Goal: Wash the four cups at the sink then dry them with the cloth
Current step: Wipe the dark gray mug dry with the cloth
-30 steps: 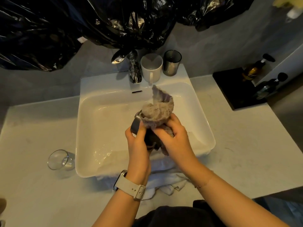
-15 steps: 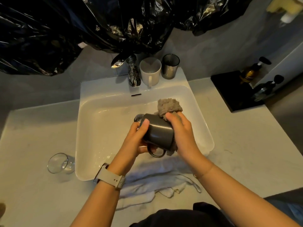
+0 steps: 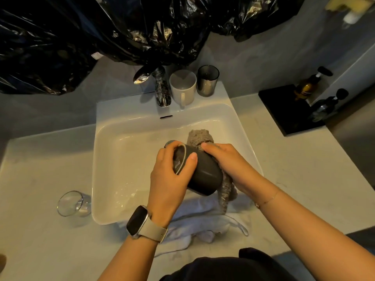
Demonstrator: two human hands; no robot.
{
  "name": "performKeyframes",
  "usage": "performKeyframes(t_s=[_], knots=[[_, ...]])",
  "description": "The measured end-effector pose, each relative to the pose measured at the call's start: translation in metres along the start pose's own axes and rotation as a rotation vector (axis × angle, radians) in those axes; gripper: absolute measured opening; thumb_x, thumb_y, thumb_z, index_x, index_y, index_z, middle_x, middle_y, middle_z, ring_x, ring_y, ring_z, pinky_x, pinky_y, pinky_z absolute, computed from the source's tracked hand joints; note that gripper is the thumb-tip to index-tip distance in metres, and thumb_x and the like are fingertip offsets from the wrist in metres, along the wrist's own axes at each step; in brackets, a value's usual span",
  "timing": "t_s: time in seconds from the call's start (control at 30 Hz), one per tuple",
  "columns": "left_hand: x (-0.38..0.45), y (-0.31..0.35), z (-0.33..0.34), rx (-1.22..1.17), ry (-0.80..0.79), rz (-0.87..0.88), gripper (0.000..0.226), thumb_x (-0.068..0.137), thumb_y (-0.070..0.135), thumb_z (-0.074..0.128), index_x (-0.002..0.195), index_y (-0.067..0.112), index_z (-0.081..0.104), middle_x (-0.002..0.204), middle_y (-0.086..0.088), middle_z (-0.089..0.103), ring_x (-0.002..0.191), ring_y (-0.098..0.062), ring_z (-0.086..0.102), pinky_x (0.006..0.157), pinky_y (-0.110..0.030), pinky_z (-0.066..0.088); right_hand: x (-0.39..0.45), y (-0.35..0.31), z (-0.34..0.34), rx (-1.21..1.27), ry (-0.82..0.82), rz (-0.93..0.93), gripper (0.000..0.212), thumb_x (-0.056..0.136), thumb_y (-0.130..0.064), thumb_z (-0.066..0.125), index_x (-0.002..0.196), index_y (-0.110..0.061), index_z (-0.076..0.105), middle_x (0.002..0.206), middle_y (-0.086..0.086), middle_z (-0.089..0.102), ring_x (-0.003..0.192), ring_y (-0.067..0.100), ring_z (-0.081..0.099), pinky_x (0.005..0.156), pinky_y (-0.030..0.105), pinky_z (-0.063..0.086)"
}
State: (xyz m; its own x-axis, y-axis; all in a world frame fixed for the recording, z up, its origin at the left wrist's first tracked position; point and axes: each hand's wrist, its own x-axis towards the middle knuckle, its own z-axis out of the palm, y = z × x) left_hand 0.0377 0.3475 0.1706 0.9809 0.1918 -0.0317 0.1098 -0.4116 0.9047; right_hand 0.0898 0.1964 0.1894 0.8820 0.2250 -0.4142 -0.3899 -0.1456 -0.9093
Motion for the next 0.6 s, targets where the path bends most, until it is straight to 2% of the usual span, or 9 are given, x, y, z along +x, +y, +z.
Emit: performKeyframes(t_s=[0.1, 0.17, 0.23, 0.3, 0.33, 0.4, 0.47, 0.53, 0.6], knots=[[0.001, 0.001, 0.001, -0.057, -0.027, -0.026, 0.056, 0.079, 0.069, 0.043, 0.119, 0.031, 0.058, 0.111, 0.011, 0.06, 0.097, 0.0, 0.058, 0.081, -0.02, 0.047, -0.004, -0.003, -0.001, -0.296, -0.001, -0.109, 0.038, 0.096, -0.034, 0.052, 0.074, -0.006, 0.062, 0.072, 0.018, 0.061, 0.068, 0.02, 0.056, 0.069, 0.042, 0.048], [0.002, 0.001, 0.001, -0.053, -0.052, -0.039, 0.057, 0.08, 0.07, 0.041, 0.119, 0.033, 0.058, 0.111, 0.01, 0.062, 0.097, -0.003, 0.059, 0.08, -0.024, 0.048, -0.007, -0.014, 0.002, -0.427, -0.021, -0.211, 0.033, 0.097, -0.035, 0.051, 0.073, -0.019, 0.065, 0.071, 0.003, 0.064, 0.07, 0.015, 0.059, 0.069, 0.037, 0.049], [0.003, 0.001, 0.001, -0.018, -0.056, -0.047, 0.06, 0.079, 0.072, 0.04, 0.123, 0.034, 0.056, 0.113, 0.011, 0.061, 0.099, -0.002, 0.059, 0.079, -0.021, 0.048, -0.004, -0.027, 0.005, -0.426, -0.101, -0.207, 0.031, 0.098, -0.035, 0.05, 0.074, -0.022, 0.066, 0.074, -0.003, 0.066, 0.074, 0.015, 0.062, 0.073, 0.034, 0.05], [0.002, 0.002, -0.002, 0.017, -0.026, -0.058, 0.061, 0.079, 0.073, 0.039, 0.121, 0.033, 0.056, 0.111, 0.011, 0.06, 0.097, -0.003, 0.059, 0.077, -0.022, 0.047, 0.005, -0.032, 0.003, -0.277, -0.201, -0.095, 0.031, 0.099, -0.032, 0.05, 0.085, -0.012, 0.069, 0.081, 0.002, 0.069, 0.077, 0.015, 0.064, 0.076, 0.032, 0.052], [0.002, 0.002, -0.003, 0.026, -0.01, -0.067, 0.058, 0.08, 0.073, 0.04, 0.117, 0.033, 0.057, 0.108, 0.01, 0.061, 0.095, -0.005, 0.06, 0.075, -0.024, 0.048, 0.008, -0.031, 0.003, -0.214, -0.234, -0.046, 0.031, 0.099, -0.031, 0.05, 0.091, -0.009, 0.07, 0.083, 0.004, 0.07, 0.077, 0.014, 0.065, 0.077, 0.03, 0.053], [0.005, 0.001, -0.004, -0.045, 0.001, -0.127, 0.043, 0.088, 0.065, 0.048, 0.108, 0.03, 0.061, 0.102, 0.007, 0.064, 0.091, -0.009, 0.062, 0.073, -0.026, 0.047, 0.011, -0.024, 0.003, -0.246, -0.233, -0.053, 0.034, 0.099, -0.031, 0.049, 0.092, -0.004, 0.07, 0.083, 0.004, 0.069, 0.076, 0.012, 0.064, 0.077, 0.029, 0.051], [0.006, -0.002, -0.004, -0.209, -0.004, -0.262, 0.031, 0.095, 0.051, 0.054, 0.103, 0.024, 0.066, 0.097, 0.0, 0.068, 0.089, -0.018, 0.064, 0.072, -0.029, 0.048, 0.008, -0.01, -0.001, -0.302, -0.198, -0.102, 0.036, 0.099, -0.03, 0.05, 0.09, 0.0, 0.068, 0.079, 0.004, 0.066, 0.075, 0.011, 0.06, 0.076, 0.03, 0.047], [0.006, -0.005, -0.005, -0.417, -0.005, -0.478, 0.037, 0.093, 0.051, 0.056, 0.105, 0.018, 0.069, 0.099, -0.009, 0.072, 0.094, -0.029, 0.067, 0.078, -0.043, 0.054, -0.001, 0.0, -0.007, -0.298, -0.175, -0.115, 0.034, 0.099, -0.03, 0.05, 0.092, -0.002, 0.069, 0.081, 0.008, 0.067, 0.075, 0.011, 0.06, 0.076, 0.029, 0.047], [0.002, -0.008, -0.006, -0.658, -0.006, -0.703, 0.043, 0.093, 0.051, 0.053, 0.109, 0.014, 0.068, 0.099, -0.012, 0.074, 0.091, -0.03, 0.068, 0.076, -0.044, 0.055, -0.01, 0.002, -0.016, -0.275, -0.164, -0.128, 0.03, 0.098, -0.028, 0.051, 0.093, -0.007, 0.071, 0.088, 0.007, 0.072, 0.08, 0.01, 0.065, 0.078, 0.025, 0.05]])
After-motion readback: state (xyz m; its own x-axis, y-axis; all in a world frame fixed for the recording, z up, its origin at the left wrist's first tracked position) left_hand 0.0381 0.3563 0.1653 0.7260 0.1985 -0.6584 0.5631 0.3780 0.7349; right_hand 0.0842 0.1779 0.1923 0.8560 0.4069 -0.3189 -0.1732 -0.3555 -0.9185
